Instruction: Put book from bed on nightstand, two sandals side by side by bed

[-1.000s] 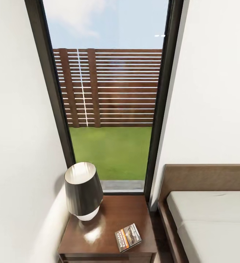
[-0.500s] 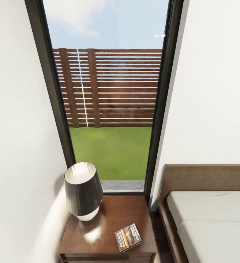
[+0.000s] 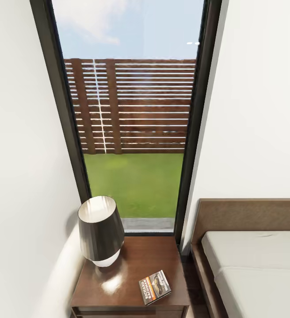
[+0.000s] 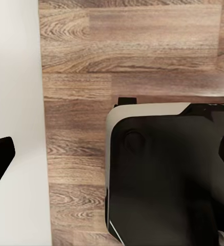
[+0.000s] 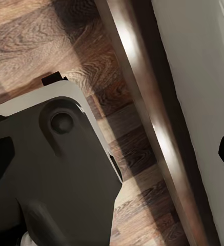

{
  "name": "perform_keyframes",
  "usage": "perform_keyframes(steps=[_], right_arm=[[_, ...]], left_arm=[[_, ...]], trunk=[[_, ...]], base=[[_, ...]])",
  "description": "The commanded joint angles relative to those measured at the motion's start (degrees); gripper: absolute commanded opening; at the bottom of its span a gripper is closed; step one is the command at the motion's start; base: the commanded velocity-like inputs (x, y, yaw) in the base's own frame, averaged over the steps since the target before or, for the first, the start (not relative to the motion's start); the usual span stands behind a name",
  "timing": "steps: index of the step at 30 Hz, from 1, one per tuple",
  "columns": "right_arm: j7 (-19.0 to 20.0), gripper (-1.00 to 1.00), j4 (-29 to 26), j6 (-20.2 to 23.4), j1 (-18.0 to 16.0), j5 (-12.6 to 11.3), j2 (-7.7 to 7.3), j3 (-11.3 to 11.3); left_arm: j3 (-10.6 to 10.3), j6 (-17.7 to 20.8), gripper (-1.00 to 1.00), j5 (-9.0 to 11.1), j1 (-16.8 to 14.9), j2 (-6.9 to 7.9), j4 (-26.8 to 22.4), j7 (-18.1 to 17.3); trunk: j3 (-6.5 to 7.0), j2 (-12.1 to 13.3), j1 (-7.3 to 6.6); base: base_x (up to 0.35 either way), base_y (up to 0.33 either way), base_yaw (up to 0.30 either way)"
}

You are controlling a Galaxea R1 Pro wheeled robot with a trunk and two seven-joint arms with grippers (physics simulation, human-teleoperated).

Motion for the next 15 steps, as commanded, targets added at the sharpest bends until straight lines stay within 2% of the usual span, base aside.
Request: perform_keyframes(steps=[1,15], right_arm=[[-0.2,1.0,0.05,0.15,-0.07,0.1,0.02,-0.09],[-0.2,1.0,0.04,0.13,-0.07,0.11,-0.01,-0.09]], left_arm=[[0.49,-0.18,1.0,-0.6,-0.04,-0.06,-0.03,-0.02],[0.53,-0.17,1.0,-0.61,0.0,-0.18,-0.03,-0.03]], trunk=[[-0.13,-0.13,0.04],[-0.13,-0.13,0.04]], base=[[0.0,0.0,0.0],[0.0,0.0,0.0]])
